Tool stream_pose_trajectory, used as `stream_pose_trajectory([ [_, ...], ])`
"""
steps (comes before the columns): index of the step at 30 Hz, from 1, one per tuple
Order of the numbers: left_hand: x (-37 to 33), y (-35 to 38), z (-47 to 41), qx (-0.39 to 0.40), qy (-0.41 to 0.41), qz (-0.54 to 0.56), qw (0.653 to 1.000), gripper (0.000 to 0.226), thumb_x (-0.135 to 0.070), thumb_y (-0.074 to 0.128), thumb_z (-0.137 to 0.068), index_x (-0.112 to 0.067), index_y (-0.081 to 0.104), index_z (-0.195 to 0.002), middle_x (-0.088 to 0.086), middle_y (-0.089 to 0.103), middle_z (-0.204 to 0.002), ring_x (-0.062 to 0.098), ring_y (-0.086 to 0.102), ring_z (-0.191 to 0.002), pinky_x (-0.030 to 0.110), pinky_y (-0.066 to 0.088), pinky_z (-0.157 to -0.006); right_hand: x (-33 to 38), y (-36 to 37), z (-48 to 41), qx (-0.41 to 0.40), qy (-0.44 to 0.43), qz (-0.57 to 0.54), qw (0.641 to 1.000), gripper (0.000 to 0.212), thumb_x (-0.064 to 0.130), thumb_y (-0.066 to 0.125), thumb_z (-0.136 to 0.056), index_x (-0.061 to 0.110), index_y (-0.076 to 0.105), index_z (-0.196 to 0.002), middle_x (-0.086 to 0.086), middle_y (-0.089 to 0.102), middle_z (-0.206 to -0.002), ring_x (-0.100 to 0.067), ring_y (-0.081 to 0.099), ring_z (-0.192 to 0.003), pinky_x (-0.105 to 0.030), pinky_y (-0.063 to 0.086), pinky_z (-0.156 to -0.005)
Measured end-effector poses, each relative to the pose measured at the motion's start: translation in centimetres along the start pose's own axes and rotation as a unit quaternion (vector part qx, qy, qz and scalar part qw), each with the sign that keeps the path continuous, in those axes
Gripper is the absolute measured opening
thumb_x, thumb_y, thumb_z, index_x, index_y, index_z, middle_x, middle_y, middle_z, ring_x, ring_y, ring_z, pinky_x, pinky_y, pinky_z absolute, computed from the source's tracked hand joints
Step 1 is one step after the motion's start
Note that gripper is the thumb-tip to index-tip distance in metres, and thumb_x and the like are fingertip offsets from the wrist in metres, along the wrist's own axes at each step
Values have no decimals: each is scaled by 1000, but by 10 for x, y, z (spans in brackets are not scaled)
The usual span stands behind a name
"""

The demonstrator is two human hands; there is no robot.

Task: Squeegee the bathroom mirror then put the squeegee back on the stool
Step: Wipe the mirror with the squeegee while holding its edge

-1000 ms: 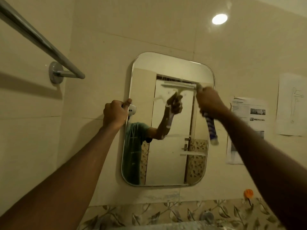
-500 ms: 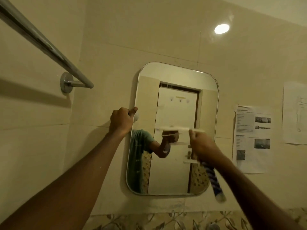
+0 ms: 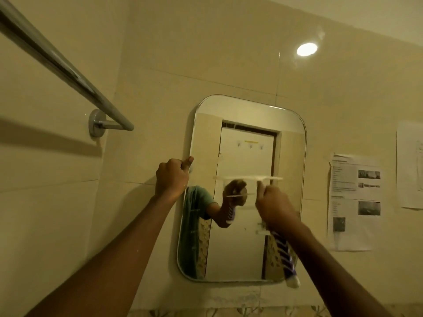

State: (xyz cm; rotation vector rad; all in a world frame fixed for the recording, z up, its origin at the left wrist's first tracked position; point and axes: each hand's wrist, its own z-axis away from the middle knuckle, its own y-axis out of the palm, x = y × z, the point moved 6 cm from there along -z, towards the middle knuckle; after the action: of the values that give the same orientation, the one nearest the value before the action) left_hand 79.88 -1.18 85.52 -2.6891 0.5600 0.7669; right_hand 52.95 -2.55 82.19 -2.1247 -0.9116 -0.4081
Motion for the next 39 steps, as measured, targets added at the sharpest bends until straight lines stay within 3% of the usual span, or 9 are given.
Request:
stream_pose_trajectory([
  [3,-4,-2,3,13,12,-14,1000,50,-46,42,-98,-8,63,-74,-6,46,-56,6,39,-52,22,23,-44,5,-3,-1,43,19,39,998,48,43,32,-100,14,56,-71,0,54,-54,-3,47,-35,-12,32,-29],
  [6,-5,-4,3,-2,9,0,1000,57,-43,31,-102,-6,60,-70,-6,43,-52,3,39,-51,20,31,-47,63,-52,-49,-17,-68,61,996,40,30,36,-102,9,55,-74,0,51,-55,-2,47,-35,-15,41,-35],
  [10,2,-1,3,48,-14,52,997,60,-45,23,-102,-4,60,-80,5,54,-63,23,57,-63,32,48,-60,114,-77,-88,-49,-91,31,994,27,24,33,-102,8,48,-86,-6,52,-66,-16,54,-47,-27,48,-41],
  [14,8,0,4,76,-52,173,981,76,-54,18,-99,6,61,-81,23,65,-78,38,65,-78,52,56,-79,65,-9,-34,-38,-43,-9,998,37,34,35,-101,15,56,-77,2,54,-56,1,47,-29,-10,34,-29],
  [19,2,-3,7,88,-49,175,979,70,-54,14,-99,-5,57,-73,27,66,-93,42,63,-94,57,51,-89,30,33,24,22,-9,15,1000,37,37,39,-99,20,54,-69,2,57,-53,-3,51,-33,-13,35,-30],
  [23,3,-4,9,73,-49,142,986,70,-54,14,-99,-5,58,-75,13,61,-79,31,64,-85,53,54,-86,83,-26,-35,-36,-74,24,996,37,29,41,-100,11,52,-69,0,54,-56,-3,49,-32,-8,33,-27],
  [28,5,-4,9,96,-72,176,977,78,-54,14,-99,4,64,-86,27,67,-82,40,66,-77,50,57,-79,148,-76,-100,-68,-85,34,993,21,22,41,-100,7,47,-88,-7,56,-71,-14,56,-48,-21,45,-38],
  [32,11,-1,6,155,-117,234,953,74,-58,17,-98,-2,66,-93,18,69,-84,27,65,-68,39,59,-66,93,-14,-38,-46,-74,-2,996,33,30,39,-100,14,52,-74,0,57,-61,0,52,-33,-11,35,-30],
  [39,8,-3,5,159,-112,229,954,74,-58,16,-98,-4,66,-87,15,69,-79,24,65,-63,32,59,-56,27,49,42,27,-9,2,1000,37,41,40,-97,25,54,-67,4,59,-54,-5,53,-36,-17,39,-33],
])
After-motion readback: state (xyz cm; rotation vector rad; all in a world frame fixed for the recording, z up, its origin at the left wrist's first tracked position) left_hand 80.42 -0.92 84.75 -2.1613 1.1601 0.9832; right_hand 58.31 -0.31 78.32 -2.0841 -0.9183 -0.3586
